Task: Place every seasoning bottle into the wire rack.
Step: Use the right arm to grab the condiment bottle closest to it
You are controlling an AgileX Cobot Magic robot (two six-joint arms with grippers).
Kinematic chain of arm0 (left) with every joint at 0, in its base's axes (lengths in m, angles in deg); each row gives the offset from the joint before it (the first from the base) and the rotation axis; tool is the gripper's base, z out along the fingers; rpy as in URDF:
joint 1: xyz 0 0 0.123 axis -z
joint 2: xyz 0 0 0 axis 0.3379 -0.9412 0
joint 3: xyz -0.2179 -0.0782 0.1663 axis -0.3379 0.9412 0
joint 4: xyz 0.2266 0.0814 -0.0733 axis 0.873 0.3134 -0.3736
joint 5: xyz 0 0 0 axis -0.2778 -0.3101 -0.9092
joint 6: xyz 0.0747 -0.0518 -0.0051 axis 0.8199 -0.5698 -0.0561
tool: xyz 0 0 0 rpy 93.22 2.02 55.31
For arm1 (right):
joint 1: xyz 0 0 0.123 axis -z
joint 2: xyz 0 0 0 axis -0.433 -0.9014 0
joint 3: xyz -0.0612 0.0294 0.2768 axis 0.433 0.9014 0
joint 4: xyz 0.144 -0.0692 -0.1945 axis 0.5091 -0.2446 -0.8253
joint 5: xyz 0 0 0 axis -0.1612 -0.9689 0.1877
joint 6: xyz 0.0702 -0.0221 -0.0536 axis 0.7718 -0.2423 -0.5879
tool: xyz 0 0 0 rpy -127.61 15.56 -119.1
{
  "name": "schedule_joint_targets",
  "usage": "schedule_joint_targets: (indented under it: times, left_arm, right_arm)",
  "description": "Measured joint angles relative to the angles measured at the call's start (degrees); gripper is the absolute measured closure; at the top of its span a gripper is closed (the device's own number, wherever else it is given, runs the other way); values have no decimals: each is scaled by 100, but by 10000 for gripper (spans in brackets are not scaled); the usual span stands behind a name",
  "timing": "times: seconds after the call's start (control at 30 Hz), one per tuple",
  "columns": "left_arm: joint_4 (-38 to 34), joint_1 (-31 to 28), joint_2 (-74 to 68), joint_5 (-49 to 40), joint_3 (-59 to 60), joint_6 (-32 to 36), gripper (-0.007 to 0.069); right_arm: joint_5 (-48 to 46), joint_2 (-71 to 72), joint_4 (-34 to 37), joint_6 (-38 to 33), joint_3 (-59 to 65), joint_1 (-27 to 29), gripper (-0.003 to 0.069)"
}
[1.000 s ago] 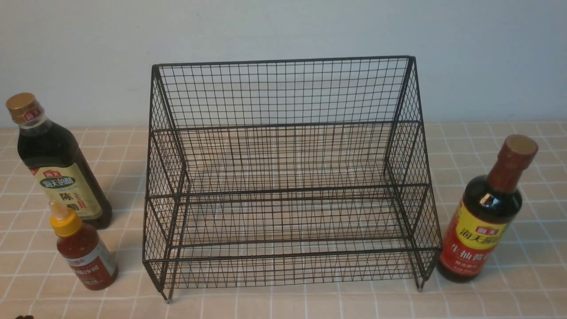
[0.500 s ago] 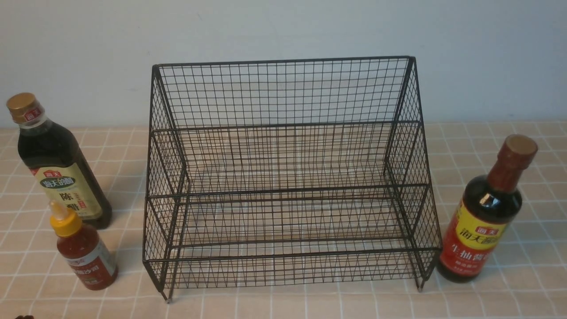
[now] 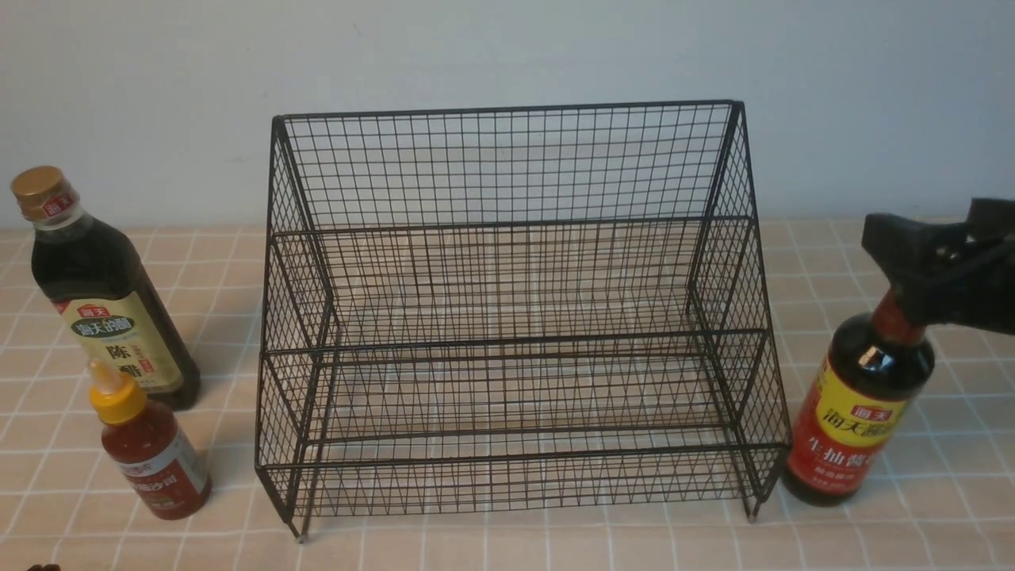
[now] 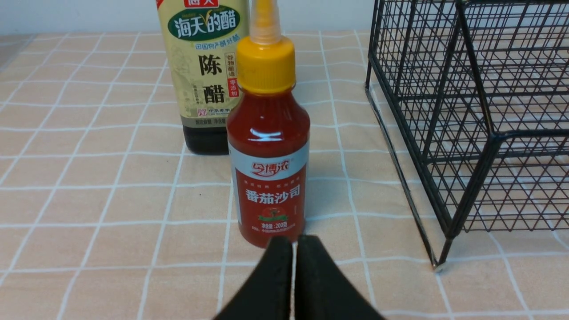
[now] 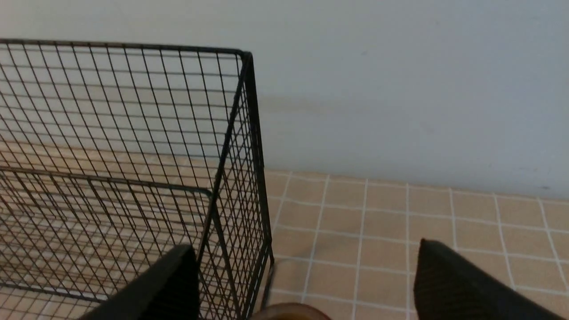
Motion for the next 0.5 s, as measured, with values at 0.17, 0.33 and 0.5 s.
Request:
schedule_joint_targets:
  times: [0.17,0.33,0.5]
  left_arm:
    - [0,0,0,0,0,0,631]
    - [0,0,0,0,0,0,631]
    - [0,0,0,0,0,0,631]
  right_arm:
    - [-312,-231,0,0,42,0,57]
    - [-358,-356,0,0,92,0,100]
    - [-293,-426,-105,0,98,0,342]
